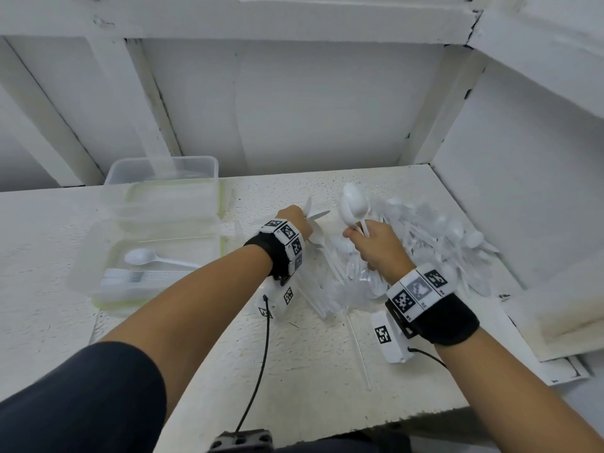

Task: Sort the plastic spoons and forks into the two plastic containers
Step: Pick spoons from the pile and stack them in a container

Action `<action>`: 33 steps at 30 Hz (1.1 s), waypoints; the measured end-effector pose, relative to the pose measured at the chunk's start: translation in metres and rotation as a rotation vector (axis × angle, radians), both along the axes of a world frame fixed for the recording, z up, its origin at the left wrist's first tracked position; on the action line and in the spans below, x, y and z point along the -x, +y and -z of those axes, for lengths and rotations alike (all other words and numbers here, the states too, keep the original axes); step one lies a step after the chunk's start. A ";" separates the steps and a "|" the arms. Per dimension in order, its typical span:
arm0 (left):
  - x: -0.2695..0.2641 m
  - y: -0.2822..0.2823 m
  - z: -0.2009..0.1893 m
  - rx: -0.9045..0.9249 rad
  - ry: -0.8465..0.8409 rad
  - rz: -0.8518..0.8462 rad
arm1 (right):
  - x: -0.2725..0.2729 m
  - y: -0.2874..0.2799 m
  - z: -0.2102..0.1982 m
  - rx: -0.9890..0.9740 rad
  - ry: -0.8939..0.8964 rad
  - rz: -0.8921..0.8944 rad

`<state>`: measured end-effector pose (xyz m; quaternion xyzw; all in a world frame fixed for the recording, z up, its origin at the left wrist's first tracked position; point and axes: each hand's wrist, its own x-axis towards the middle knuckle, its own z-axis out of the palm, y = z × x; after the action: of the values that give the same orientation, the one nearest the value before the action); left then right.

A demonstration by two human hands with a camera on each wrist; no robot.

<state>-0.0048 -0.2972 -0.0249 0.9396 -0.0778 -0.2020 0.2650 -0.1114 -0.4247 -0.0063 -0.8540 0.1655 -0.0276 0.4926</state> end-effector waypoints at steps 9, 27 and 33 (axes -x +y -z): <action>0.003 0.034 -0.028 0.235 -0.206 -0.159 | -0.023 0.002 0.003 0.382 0.172 -0.114; 0.043 0.120 -0.059 0.549 -0.186 -0.368 | -0.034 0.022 0.006 0.486 0.194 -0.295; 0.055 0.118 -0.059 0.636 -0.146 -0.383 | -0.015 0.047 -0.033 0.109 -0.117 -0.210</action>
<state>-0.0602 -0.1789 0.0345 0.8198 0.0218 -0.0470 0.5704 -0.0967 -0.3776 0.0265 -0.8890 0.0444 -0.0343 0.4545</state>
